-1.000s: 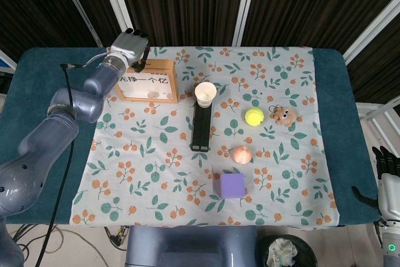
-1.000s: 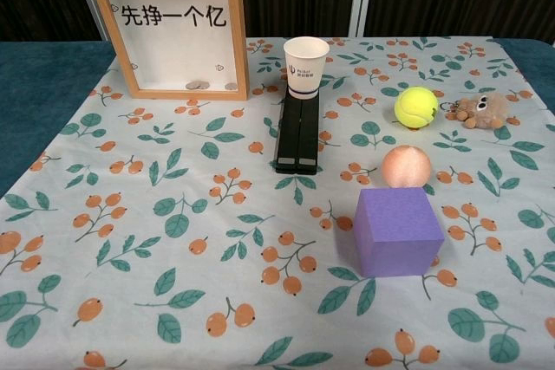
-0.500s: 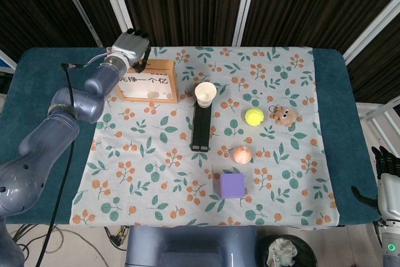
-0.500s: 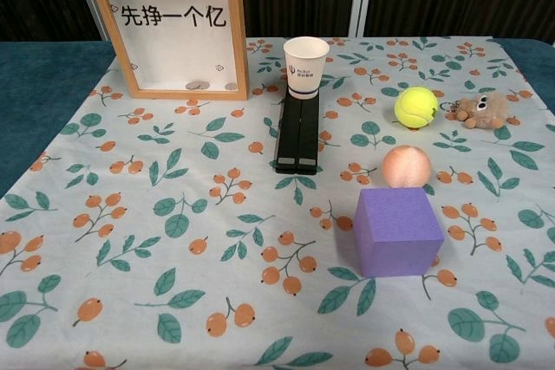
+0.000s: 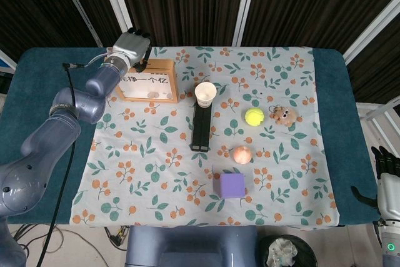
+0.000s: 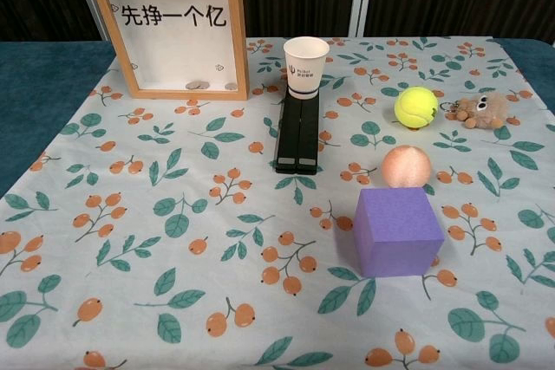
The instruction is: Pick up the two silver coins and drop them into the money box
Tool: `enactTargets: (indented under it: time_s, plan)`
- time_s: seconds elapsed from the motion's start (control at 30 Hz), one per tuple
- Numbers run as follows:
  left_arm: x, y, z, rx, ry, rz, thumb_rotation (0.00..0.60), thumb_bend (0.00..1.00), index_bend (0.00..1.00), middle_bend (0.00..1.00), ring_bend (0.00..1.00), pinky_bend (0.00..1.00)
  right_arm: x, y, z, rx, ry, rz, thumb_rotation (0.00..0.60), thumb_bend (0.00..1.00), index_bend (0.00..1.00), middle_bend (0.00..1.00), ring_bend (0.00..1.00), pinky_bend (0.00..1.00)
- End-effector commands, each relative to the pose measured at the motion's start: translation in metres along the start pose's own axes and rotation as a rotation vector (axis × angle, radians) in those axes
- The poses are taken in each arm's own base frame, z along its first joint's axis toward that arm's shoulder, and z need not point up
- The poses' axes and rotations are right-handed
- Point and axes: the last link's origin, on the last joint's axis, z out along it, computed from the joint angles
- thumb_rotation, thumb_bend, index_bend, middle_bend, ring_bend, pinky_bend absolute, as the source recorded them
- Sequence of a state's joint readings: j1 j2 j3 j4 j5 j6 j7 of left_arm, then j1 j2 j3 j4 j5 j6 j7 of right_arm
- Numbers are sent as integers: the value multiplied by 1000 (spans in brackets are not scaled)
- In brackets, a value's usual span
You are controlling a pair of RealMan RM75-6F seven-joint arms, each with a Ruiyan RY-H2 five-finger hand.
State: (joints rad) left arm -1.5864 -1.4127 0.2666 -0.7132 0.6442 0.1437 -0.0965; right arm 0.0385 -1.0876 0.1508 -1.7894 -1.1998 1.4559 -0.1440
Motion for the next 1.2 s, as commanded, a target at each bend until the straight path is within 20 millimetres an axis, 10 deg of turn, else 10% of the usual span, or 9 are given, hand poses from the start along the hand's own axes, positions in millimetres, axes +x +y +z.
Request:
enactTargets:
  time_s: [0.03, 1.2]
  plan:
    - [1, 0, 0, 0, 3, -1, 600, 371, 468, 75, 0, 0, 0, 0, 0, 0, -1, 0, 600, 262, 17, 1, 0, 0]
    - [15, 1, -6, 5, 82, 40, 600, 346, 433, 68, 0, 0, 0, 0, 0, -7, -7, 1, 600, 261, 17, 1, 0, 0]
